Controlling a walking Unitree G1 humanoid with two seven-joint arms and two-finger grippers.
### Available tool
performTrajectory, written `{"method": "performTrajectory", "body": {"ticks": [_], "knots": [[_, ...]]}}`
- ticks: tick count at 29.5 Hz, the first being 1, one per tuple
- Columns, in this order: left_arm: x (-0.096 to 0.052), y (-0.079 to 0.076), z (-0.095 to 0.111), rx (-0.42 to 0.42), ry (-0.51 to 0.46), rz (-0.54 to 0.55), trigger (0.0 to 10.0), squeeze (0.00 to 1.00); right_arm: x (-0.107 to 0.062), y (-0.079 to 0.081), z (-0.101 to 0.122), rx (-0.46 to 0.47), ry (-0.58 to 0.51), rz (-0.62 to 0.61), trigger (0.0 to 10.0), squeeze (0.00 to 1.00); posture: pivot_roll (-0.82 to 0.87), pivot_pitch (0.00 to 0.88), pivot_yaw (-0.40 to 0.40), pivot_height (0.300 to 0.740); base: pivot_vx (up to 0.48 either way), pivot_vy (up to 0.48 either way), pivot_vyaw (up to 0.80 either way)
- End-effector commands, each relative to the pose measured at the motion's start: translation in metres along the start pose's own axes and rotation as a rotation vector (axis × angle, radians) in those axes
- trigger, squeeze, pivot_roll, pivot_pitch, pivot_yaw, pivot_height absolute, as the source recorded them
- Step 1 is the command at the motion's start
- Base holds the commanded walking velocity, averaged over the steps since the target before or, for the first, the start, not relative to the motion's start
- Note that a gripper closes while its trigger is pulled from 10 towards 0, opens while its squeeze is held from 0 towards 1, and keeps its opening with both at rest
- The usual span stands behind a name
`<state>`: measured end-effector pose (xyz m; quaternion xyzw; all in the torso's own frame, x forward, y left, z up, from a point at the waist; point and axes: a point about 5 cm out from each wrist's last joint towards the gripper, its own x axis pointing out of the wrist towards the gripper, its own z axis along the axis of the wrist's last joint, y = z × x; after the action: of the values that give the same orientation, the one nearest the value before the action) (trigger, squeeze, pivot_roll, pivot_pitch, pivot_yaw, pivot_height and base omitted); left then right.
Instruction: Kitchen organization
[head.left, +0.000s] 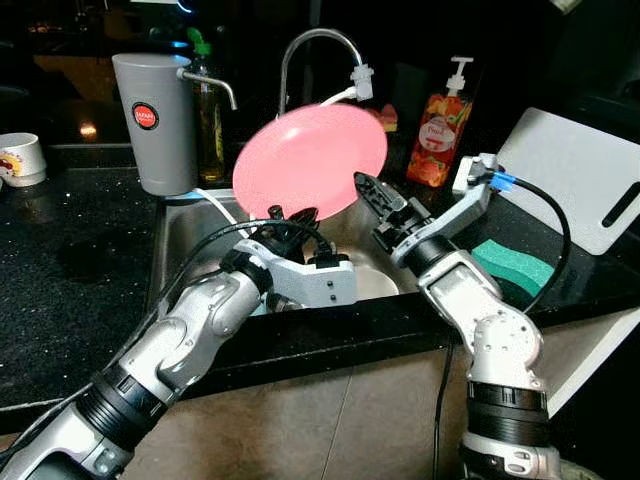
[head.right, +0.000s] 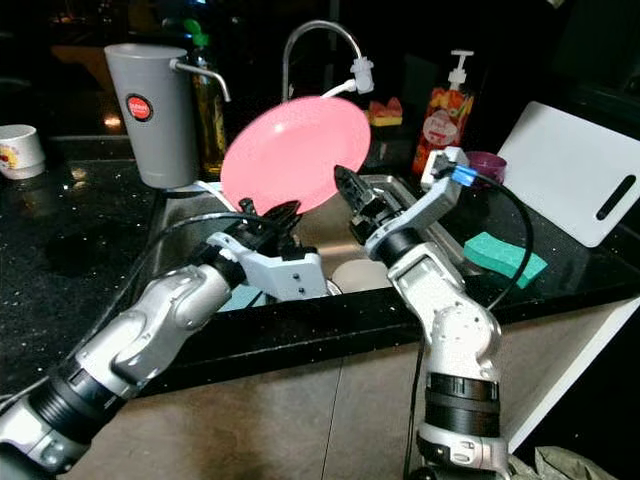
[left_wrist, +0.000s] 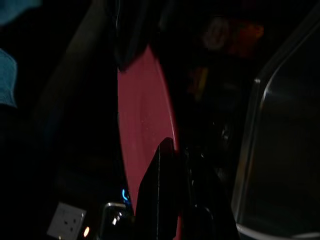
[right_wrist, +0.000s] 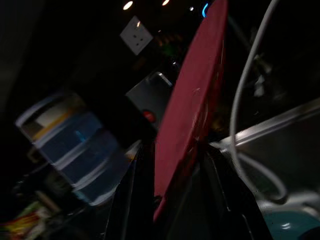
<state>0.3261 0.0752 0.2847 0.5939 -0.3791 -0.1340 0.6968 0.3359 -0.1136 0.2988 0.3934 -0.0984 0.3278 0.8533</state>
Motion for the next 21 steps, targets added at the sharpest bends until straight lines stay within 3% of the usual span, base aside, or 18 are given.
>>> {"method": "performTrajectory", "body": {"ticks": [1, 6, 10, 11, 13, 14, 15, 16, 17, 21], "knots": [[0.002, -0.002, 0.006, 0.028, -0.049, -0.011, 10.0, 0.0, -0.004, -0.001, 0.0, 0.047, 0.003, 0.0, 10.0, 0.0, 0.09, 0.065, -0.103, 0.74, 0.0, 0.0, 0.0], [0.003, -0.001, 0.013, 0.021, -0.097, 0.005, 10.0, 0.0, -0.003, -0.005, -0.002, 0.069, 0.023, -0.026, 10.0, 0.0, 0.09, 0.062, -0.108, 0.74, 0.0, 0.0, 0.0], [0.0, -0.011, 0.022, 0.026, -0.172, -0.03, 10.0, 0.0, -0.002, -0.009, -0.001, 0.093, 0.045, -0.056, 10.0, 0.0, 0.09, 0.063, -0.113, 0.74, 0.0, 0.0, 0.0], [-0.006, -0.019, 0.028, 0.025, -0.209, -0.067, 10.0, 0.0, 0.0, -0.013, 0.0, 0.107, 0.039, -0.084, 8.4, 0.0, 0.09, 0.064, -0.115, 0.74, 0.0, 0.0, 0.0], [-0.007, -0.022, 0.029, 0.025, -0.22, -0.078, 10.0, 0.0, 0.0, -0.014, 0.0, 0.112, 0.037, -0.091, 8.4, 0.0, 0.09, 0.064, -0.115, 0.74, 0.0, 0.0, 0.0], [-0.009, -0.023, 0.03, 0.026, -0.229, -0.089, 10.0, 0.0, 0.001, -0.015, 0.001, 0.115, 0.034, -0.098, 4.5, 0.0, 0.09, 0.065, -0.117, 0.74, 0.0, 0.0, 0.0], [-0.011, -0.025, 0.03, 0.028, -0.232, -0.095, 10.0, 0.0, 0.001, -0.015, 0.001, 0.118, 0.032, -0.103, 3.0, 0.0, 0.08, 0.063, -0.115, 0.74, 0.0, 0.0, 0.0], [-0.011, -0.026, 0.03, 0.029, -0.234, -0.098, 10.0, 0.0, 0.0, -0.015, 0.001, 0.121, 0.033, -0.106, 3.0, 0.0, 0.08, 0.063, -0.115, 0.74, 0.0, 0.0, 0.0], [-0.013, -0.027, 0.029, 0.03, -0.235, -0.105, 10.0, 0.0, 0.0, -0.018, 0.001, 0.123, 0.027, -0.123, 0.0, 0.0, 0.08, 0.06, -0.111, 0.74, 0.0, 0.0, 0.0], [-0.013, -0.03, 0.025, 0.03, -0.221, -0.113, 10.0, 0.0, -0.001, -0.023, 0.0, 0.132, 0.015, -0.154, 0.0, 0.0, 0.09, 0.061, -0.108, 0.74, 0.0, 0.0, 0.0]]}}
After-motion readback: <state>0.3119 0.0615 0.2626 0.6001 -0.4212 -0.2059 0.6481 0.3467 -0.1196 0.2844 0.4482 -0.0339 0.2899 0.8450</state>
